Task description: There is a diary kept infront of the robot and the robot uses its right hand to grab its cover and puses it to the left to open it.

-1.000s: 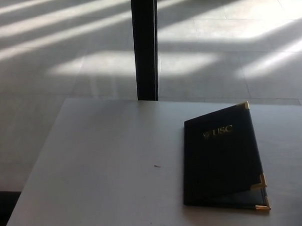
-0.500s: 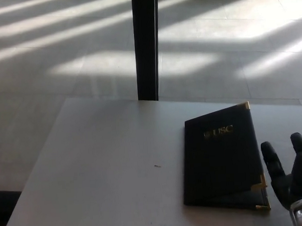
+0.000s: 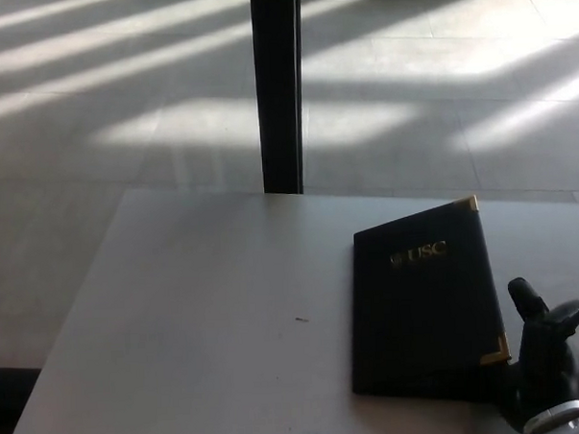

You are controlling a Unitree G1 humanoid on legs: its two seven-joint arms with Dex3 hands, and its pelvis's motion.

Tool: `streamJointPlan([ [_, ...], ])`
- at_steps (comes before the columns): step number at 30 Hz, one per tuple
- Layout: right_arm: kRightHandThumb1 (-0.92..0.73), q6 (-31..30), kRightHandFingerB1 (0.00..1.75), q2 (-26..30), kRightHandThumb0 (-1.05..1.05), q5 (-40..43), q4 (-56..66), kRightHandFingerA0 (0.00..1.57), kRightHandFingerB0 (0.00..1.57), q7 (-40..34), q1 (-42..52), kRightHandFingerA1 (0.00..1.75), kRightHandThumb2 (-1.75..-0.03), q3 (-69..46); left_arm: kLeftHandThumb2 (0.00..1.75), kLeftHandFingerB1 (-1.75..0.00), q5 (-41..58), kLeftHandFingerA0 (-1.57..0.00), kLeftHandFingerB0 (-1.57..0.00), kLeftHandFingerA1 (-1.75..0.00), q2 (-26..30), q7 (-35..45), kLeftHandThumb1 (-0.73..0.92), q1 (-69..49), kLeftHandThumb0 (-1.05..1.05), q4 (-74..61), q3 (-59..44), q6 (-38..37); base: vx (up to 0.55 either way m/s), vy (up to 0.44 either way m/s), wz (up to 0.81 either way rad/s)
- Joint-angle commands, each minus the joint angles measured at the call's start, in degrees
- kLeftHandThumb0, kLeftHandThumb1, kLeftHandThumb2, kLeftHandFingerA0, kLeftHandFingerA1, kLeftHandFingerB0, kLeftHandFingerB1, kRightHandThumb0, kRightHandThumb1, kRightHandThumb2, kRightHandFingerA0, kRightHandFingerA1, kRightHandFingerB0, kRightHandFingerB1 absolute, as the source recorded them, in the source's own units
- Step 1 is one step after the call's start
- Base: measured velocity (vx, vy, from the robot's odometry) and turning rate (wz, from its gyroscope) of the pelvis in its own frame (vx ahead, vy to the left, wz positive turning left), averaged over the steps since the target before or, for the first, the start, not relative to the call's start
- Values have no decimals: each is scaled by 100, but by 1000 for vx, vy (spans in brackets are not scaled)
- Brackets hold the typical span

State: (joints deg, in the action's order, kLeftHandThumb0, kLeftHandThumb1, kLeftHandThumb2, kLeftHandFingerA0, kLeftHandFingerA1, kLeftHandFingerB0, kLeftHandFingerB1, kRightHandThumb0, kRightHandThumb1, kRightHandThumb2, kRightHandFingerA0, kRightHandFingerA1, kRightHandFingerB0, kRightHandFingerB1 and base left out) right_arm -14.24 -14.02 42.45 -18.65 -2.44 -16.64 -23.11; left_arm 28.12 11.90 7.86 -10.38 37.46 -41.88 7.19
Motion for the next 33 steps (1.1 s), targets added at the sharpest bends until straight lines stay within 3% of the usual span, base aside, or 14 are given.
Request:
streamJointPlan([
  [1, -68, 317, 62, -519, -105, -140, -133, 12, 12, 56, 325, 71, -117, 168, 67, -44, -205, -39, -34, -50, 619, -168, 91, 1051, -68, 1603, 60, -490, 0, 0, 0],
  [3, -67, 353, 61, -592, -105, -140, -111, 14, 9, 6, 360, 72, -118, 185, 67, -44, -188, -39, -34, -50, 667, -159, 90, 1118, -68, 1758, 56, -536, 0, 0, 0],
  [6, -92, 400, 61, -742, -105, -125, -7, 12, 9, -40, 403, 77, -75, 272, 67, -44, -150, -38, -33, -50, 729, -121, 91, 1228, -67, 1980, 46, -637, 0, 0, 0],
  [7, -65, 426, 57, -753, -105, -137, 0, 13, 6, -51, 409, 69, -119, 305, 67, -44, -152, -38, -33, -50, 753, -94, 91, 1253, -68, 2058, 59, -677, 0, 0, 0],
  [9, -65, 479, 57, -777, -105, -154, -44, 13, 6, -58, 381, 69, -119, 354, 67, -44, -145, -38, -33, -50, 806, -60, 91, 1284, -68, 2156, 69, -731, 0, 0, 0],
  [10, -92, 507, 59, -845, -105, -254, 12, 11, 9, -126, 367, 75, -75, 488, 67, -44, -167, -39, -34, -49, 816, -65, 91, 1309, -68, 2236, 95, -785, 0, 0, 0],
  [11, -92, 570, 59, -877, -105, -343, 1, 16, 12, -218, 343, 75, -73, 551, 67, -44, -172, -41, -35, -50, 833, -76, 90, 1337, -68, 2309, 103, -816, 0, 0, 0],
  [12, -69, 651, 57, -1000, -105, -465, 43, 13, 7, -287, 339, 68, -119, 707, 67, -44, -169, -41, -36, -50, 848, -77, 91, 1356, -68, 2340, 106, -831, 0, 0, 0],
  [18, -63, 1178, 51, -1815, -105, -947, 378, 1, 2, -779, 782, 65, -115, 1548, 67, -43, -203, -40, -35, -47, 879, -131, 91, 1430, -69, 2473, 155, -889, 0, 0, 0],
  [19, -91, 1232, 53, -1884, -105, -1056, 430, 0, 0, -824, 893, 71, -72, 1753, 67, -43, -198, -40, -34, -48, 864, -129, 91, 1462, -68, 2511, 155, -921, 0, 0, 0],
  [20, -68, 1314, 38, -1986, -105, -1177, 443, 5, 3, -947, 978, 57, -124, 1940, 67, -42, -203, -39, -34, -47, 867, -121, 92, 1459, -69, 2517, 161, -927, 0, 0, 0],
  [29, -72, 1616, 29, -2338, -105, -1612, 637, 0, 0, -1905, 1412, 34, -128, 2872, 67, -44, -87, -42, -36, -50, 888, -153, 91, 1462, -68, 2541, 46, -877, 0, 0, 0],
  [30, -92, 1675, 7, -2284, -105, -1740, 715, 0, 0, -1925, 1721, 21, -82, 3342, 67, -44, -78, -41, -36, -49, 883, -141, 91, 1466, -69, 2531, 43, -865, 0, 0, 0],
  [33, -92, 1704, 19, -2083, -105, -1970, 681, 0, 0, -2062, 1876, 24, -76, 3974, 67, -44, -101, -43, -37, -49, 924, -149, 91, 1492, -69, 2530, 58, -863, 0, 0, 0],
])
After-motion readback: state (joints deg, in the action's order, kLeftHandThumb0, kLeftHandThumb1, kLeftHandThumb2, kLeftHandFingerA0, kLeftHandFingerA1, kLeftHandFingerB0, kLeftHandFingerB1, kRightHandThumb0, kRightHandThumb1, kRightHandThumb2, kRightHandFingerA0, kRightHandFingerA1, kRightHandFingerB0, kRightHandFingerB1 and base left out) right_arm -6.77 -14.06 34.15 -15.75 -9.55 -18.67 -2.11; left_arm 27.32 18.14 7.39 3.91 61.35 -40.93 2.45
